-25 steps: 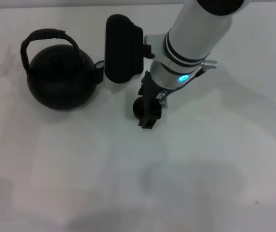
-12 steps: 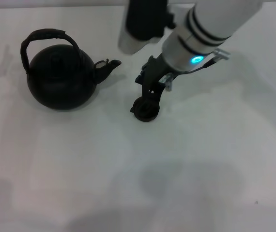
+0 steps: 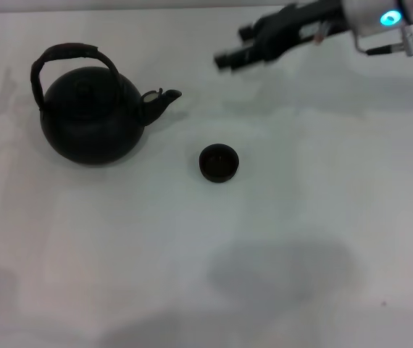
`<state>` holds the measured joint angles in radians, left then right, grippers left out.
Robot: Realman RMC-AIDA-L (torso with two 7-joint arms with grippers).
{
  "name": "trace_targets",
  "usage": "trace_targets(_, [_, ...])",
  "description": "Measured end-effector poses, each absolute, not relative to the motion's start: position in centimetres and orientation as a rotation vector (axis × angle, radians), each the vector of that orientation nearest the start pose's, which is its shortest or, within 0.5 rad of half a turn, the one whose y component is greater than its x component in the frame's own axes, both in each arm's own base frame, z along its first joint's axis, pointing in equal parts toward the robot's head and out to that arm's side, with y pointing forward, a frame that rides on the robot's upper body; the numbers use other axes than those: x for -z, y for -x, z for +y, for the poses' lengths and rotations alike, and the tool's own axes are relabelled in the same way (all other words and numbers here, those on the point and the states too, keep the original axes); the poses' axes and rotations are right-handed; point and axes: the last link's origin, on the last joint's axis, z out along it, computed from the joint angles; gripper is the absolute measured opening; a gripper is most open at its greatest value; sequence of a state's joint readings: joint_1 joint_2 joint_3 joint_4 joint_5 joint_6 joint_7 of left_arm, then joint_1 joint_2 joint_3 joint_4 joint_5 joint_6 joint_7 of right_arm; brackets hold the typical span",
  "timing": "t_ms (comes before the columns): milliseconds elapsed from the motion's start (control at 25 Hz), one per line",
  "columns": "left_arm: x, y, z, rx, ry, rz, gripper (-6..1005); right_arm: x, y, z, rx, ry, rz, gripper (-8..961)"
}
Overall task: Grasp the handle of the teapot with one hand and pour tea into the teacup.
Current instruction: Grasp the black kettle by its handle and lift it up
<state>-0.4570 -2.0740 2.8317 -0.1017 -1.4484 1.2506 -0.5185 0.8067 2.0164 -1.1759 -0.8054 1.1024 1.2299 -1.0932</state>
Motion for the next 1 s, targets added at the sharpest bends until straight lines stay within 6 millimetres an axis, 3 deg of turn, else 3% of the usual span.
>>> trace_targets(200, [-3.7, 36.8, 32.2, 0.807, 1.444, -0.694, 885, -1.2, -19.0, 42.6, -0.776, 2.477, 1.016, 844])
trace_targets(360, [-3.8, 36.7, 31.9, 0.819, 1.444, -0.681, 885, -3.0, -22.8, 42.5, -1.051, 2.151, 1.050, 843])
trace_targets(480, [-3.8, 36.8, 31.3, 0.831, 1.441, -0.676, 885, -3.2, -26.2, 42.3, -0.994, 1.969, 0.971, 842])
trace_targets(600, [-3.8, 37.2, 30.1, 0.844, 1.437, -0.684, 884, -2.1, -29.6, 41.4, -0.819, 1.820, 0.772, 841])
trace_targets(840, [-3.0, 37.8, 27.9, 0.875, 1.485, -0.733, 884, -2.0, -31.0, 40.5, -0.637, 1.724, 0.535, 840])
trace_targets(920, [-2.6, 38.0, 26.8, 0.883, 1.509, -0.752, 884, -2.4, -31.4, 40.6, -0.594, 1.697, 0.503, 839])
trace_targets(960, [-2.4, 38.6, 25.1, 0.886, 1.517, -0.773, 884, -2.6, -31.6, 40.6, -0.587, 1.676, 0.504, 839])
trace_targets(1000, [-2.4, 38.6, 25.1, 0.886, 1.517, -0.773, 884, -3.0, -31.8, 40.7, -0.593, 1.650, 0.519, 838])
